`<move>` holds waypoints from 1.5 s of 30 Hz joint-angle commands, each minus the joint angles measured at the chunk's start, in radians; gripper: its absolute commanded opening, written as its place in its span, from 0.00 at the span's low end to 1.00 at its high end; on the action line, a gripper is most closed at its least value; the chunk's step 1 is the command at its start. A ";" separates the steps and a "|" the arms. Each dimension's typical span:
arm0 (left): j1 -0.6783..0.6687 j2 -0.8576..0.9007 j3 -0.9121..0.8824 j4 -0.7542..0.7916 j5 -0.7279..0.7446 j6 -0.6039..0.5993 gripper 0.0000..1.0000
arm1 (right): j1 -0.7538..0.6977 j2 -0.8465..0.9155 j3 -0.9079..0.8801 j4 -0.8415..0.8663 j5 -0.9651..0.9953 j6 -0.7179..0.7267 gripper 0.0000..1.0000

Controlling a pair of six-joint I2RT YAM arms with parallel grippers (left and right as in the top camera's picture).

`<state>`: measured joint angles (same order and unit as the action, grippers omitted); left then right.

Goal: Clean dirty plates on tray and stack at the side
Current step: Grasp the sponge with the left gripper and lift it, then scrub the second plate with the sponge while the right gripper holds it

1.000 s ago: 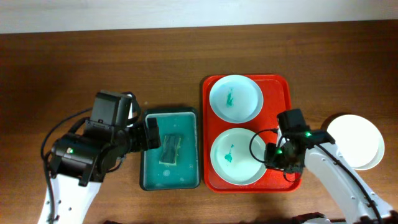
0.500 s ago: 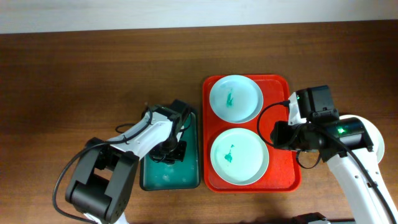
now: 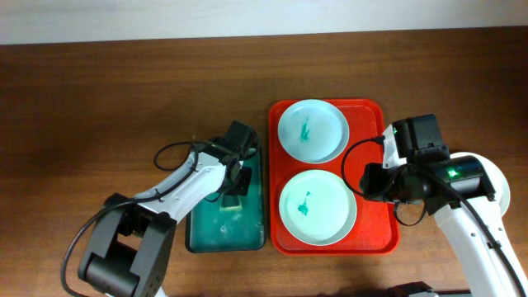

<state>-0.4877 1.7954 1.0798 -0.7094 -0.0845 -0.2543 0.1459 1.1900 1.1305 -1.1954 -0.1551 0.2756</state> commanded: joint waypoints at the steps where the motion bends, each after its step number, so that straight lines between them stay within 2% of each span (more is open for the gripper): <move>1: 0.000 0.004 0.089 -0.135 -0.031 -0.002 0.11 | 0.005 -0.003 0.013 -0.003 0.009 -0.010 0.39; 2: 0.000 -0.004 0.143 -0.216 -0.023 -0.003 0.59 | 0.005 -0.003 0.013 -0.005 0.009 -0.010 0.39; 3: 0.000 -0.010 0.181 -0.291 -0.009 -0.002 0.67 | 0.005 -0.003 0.013 -0.011 0.009 -0.010 0.38; 5: 0.000 -0.011 0.183 -0.350 0.007 -0.008 0.68 | 0.005 -0.003 0.013 -0.022 0.010 -0.010 0.39; 7: -0.002 -0.011 0.160 -0.365 0.043 -0.037 0.60 | 0.005 -0.003 0.013 -0.033 0.023 -0.010 0.39; 8: -0.001 -0.011 0.129 -0.348 0.043 -0.076 0.47 | 0.005 -0.003 0.012 -0.042 0.036 -0.010 0.39; 11: -0.001 -0.011 -0.002 -0.199 0.043 -0.093 0.26 | 0.005 0.002 -0.027 -0.042 0.037 -0.005 0.40; 12: -0.001 -0.011 -0.038 -0.154 0.043 -0.093 0.01 | 0.004 0.019 -0.044 -0.041 0.041 -0.005 0.39; 14: -0.001 -0.013 -0.025 -0.164 0.042 -0.092 0.00 | 0.003 0.045 -0.044 -0.005 0.056 0.032 0.39; 16: 0.000 -0.045 0.053 -0.262 0.024 -0.089 0.00 | 0.003 0.080 -0.044 0.011 0.055 0.055 0.43; 19: 0.000 -0.180 0.222 -0.388 0.024 -0.089 0.00 | -0.039 0.190 -0.044 0.010 0.032 0.040 0.43; 21: 0.000 -0.256 0.285 -0.410 0.042 -0.089 0.00 | -0.122 0.311 -0.047 0.021 -0.143 -0.128 0.45; 22: -0.001 -0.269 0.286 -0.410 0.063 -0.089 0.00 | -0.134 0.358 -0.072 0.043 -0.147 -0.149 0.45; 24: -0.002 -0.268 0.286 -0.412 0.120 -0.089 0.00 | -0.115 0.365 -0.193 0.187 -0.148 -0.140 0.45; 25: -0.002 -0.268 0.286 -0.410 0.134 -0.089 0.00 | -0.114 0.365 -0.279 0.302 -0.119 -0.077 0.46; 26: -0.003 -0.268 0.286 -0.409 0.134 -0.088 0.00 | -0.114 0.365 -0.340 0.393 -0.097 -0.050 0.44; 28: -0.037 -0.267 0.286 -0.384 0.152 -0.069 0.00 | -0.113 0.366 -0.408 0.484 -0.110 -0.050 0.21; 30: -0.109 -0.237 0.286 -0.323 0.152 -0.067 0.00 | -0.113 0.366 -0.408 0.492 -0.111 -0.050 0.07; 33: -0.183 -0.119 0.286 -0.237 0.267 -0.114 0.00 | -0.113 0.366 -0.408 0.476 -0.110 -0.050 0.04; 34: -0.216 -0.039 0.286 -0.170 0.382 -0.128 0.00 | -0.113 0.366 -0.408 0.470 -0.099 -0.050 0.04; 35: -0.237 0.012 0.286 -0.124 0.438 -0.128 0.00 | -0.113 0.366 -0.408 0.470 -0.099 -0.050 0.04; 39: -0.319 0.154 0.286 0.026 0.474 -0.129 0.00 | -0.113 0.366 -0.408 0.468 -0.099 -0.050 0.04; 42: -0.337 0.254 0.286 0.044 0.345 -0.127 0.00 | -0.113 0.366 -0.408 0.467 -0.099 -0.050 0.04; 45: -0.336 0.286 0.293 -0.048 -0.004 -0.116 0.00 | -0.113 0.366 -0.408 0.462 -0.099 -0.050 0.04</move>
<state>-0.8364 2.0377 1.3754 -0.6910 0.2428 -0.3748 0.0277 1.5501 0.7364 -0.7246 -0.2977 0.2146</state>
